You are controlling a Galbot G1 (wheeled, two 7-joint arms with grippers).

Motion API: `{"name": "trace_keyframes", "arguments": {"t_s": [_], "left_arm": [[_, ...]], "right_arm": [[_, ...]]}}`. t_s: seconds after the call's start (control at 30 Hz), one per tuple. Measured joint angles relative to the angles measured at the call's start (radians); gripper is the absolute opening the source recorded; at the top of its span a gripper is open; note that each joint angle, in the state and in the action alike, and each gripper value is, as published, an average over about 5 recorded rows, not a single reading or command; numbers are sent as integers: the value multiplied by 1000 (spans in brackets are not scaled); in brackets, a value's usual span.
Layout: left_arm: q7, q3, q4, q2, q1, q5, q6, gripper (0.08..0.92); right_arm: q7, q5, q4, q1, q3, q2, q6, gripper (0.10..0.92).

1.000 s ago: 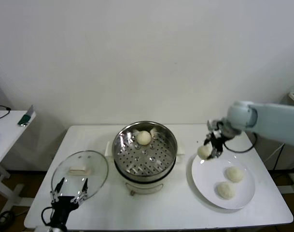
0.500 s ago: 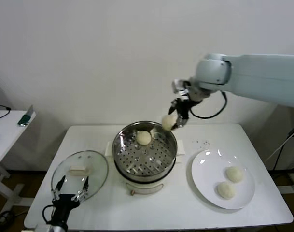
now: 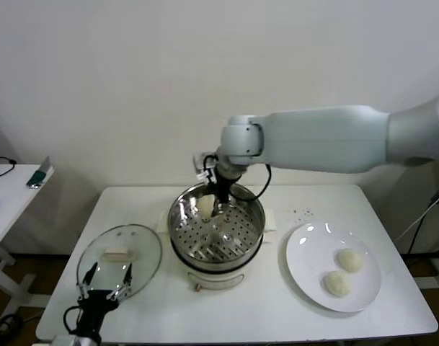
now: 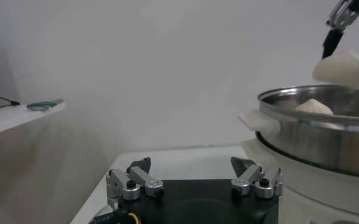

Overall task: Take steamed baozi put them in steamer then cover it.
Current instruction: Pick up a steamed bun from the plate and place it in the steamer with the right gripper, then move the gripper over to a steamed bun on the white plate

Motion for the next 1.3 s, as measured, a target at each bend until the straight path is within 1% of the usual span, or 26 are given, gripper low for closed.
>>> {"name": "trace_keyframes", "arguments": {"t_s": [0.33, 0.6, 0.7, 0.83, 0.9, 1.07, 1.3], "left_arm": [[0, -1, -4, 1, 3, 0, -2, 823], [0, -2, -2, 1, 4, -1, -5, 823], [0, -3, -2, 1, 3, -2, -6, 823], [0, -2, -3, 1, 2, -2, -5, 823], [0, -2, -3, 1, 1, -3, -4, 823], [1, 3, -3, 1, -3, -2, -4, 823], [4, 4, 2, 0, -15, -3, 2, 823]], "right_arm": [[29, -44, -87, -101, 22, 90, -14, 662], [44, -78, -125, -153, 25, 127, -21, 665], [49, -81, -128, -160, 31, 130, -22, 703], [46, -79, -119, -152, 34, 123, -15, 791], [37, -75, -107, -137, 30, 110, -7, 815], [-4, -68, -51, -63, 8, 37, 28, 822], [-94, -78, 80, 106, -78, -169, 96, 823]]}}
